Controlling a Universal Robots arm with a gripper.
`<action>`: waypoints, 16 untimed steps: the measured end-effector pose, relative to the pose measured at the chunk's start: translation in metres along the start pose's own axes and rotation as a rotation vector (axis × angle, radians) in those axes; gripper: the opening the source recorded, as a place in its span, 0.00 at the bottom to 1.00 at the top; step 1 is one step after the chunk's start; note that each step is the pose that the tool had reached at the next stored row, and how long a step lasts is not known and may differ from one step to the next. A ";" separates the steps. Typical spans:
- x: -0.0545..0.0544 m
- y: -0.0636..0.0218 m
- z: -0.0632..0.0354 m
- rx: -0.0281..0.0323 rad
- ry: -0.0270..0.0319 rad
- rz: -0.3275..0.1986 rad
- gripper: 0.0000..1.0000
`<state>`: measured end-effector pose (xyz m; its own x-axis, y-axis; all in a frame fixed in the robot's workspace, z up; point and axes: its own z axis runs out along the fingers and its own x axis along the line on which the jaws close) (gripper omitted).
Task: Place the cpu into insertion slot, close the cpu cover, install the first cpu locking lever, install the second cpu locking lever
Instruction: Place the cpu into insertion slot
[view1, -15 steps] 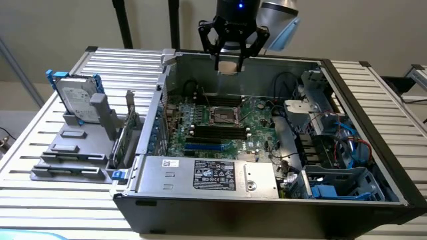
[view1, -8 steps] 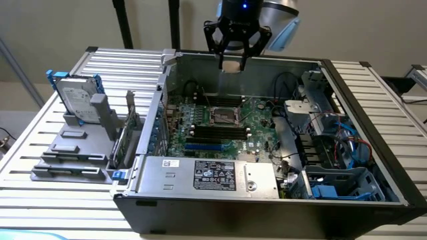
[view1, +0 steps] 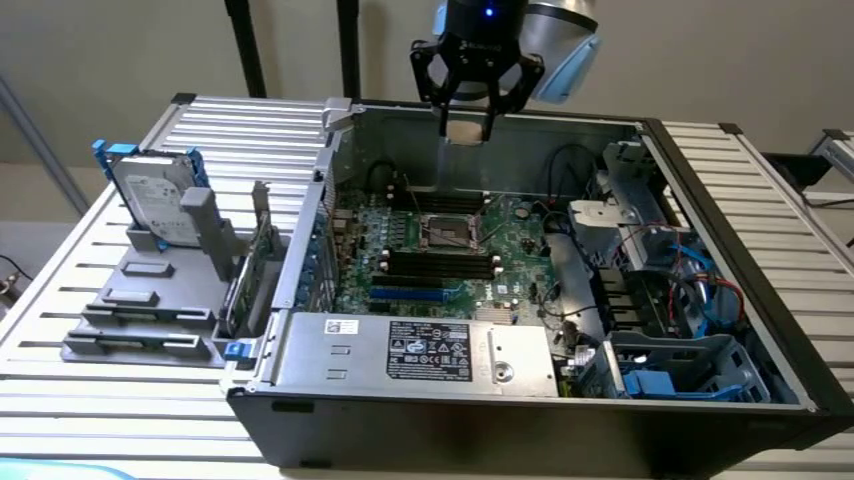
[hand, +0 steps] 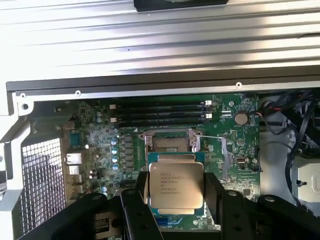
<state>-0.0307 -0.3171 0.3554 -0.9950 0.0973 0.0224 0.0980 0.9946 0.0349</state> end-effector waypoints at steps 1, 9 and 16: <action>0.000 0.0000 0.0002 -0.0003 -0.0005 0.018 0.54; 0.000 0.0000 0.0009 -0.0037 -0.0053 0.159 0.54; 0.000 0.0000 0.0013 -0.0066 -0.0097 0.287 0.54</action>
<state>-0.0307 -0.3171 0.3541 -0.9266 0.3753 0.0227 0.3759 0.9260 0.0350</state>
